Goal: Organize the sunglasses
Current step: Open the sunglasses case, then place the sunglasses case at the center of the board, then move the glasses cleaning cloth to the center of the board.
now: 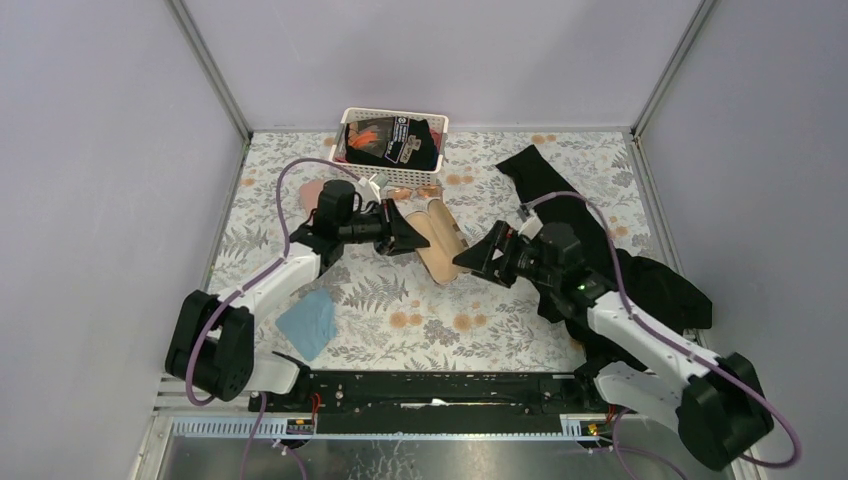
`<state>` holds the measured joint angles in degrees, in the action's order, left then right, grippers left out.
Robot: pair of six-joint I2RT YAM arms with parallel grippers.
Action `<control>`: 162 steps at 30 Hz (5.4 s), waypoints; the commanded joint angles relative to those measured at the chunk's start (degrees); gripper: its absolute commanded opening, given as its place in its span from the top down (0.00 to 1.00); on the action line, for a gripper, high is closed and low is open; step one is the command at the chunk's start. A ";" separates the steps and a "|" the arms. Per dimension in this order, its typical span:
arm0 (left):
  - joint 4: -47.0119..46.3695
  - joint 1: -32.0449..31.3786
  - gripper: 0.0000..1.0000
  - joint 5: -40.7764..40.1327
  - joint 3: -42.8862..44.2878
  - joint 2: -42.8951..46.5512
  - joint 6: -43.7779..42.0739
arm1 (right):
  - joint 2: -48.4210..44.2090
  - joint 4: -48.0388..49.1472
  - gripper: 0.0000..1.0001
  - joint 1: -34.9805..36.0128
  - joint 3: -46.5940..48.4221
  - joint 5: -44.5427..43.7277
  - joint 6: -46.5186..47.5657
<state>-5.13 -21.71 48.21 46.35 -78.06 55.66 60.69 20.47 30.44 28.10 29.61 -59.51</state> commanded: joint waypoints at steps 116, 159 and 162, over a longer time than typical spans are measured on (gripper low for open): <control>32.49 -5.71 1.00 -49.67 -11.05 3.00 -5.09 | -10.69 -43.01 0.00 0.24 17.67 -36.39 26.92; 27.19 -28.72 0.59 -42.19 -10.91 2.15 11.73 | 12.96 -33.75 0.60 21.09 7.95 -36.28 20.95; 24.94 -29.09 0.61 -41.78 -11.84 0.38 12.37 | 14.81 -32.06 0.59 21.15 7.76 -36.31 19.92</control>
<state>26.46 -50.00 5.74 35.94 -76.36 64.55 73.93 -16.32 51.00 35.97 -4.71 -37.28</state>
